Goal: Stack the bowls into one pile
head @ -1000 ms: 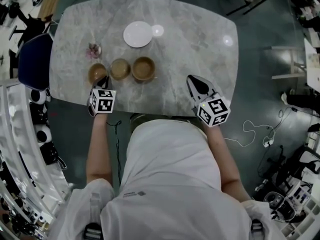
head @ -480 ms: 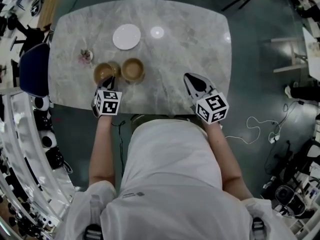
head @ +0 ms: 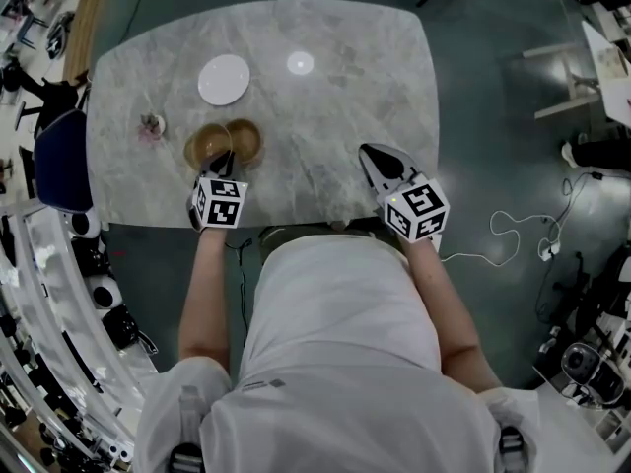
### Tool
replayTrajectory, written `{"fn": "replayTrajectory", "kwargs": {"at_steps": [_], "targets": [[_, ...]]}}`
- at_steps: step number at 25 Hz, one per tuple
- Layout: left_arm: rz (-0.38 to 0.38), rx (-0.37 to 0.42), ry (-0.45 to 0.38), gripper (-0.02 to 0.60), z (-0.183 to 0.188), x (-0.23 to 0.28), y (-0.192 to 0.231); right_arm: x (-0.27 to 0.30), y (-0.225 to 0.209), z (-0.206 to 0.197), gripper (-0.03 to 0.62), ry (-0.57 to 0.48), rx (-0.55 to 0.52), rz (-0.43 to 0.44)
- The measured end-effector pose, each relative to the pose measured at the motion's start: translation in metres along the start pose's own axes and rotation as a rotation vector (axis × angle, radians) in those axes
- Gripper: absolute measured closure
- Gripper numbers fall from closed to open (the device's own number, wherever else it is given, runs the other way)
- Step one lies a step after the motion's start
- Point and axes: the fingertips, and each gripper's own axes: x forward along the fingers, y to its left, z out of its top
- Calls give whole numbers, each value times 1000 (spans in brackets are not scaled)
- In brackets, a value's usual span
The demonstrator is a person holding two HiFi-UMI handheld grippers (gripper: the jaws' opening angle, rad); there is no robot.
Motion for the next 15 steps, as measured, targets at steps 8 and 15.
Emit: {"fn": "replayTrajectory", "kwargs": {"at_steps": [8,15], "targets": [[-65,55,1,560,12,22,-25,-19,-13,-13,585,8,29,-61],[-121,42,47,560,6,42,-39,-33,-21,-22,585,19,52,-102]]}}
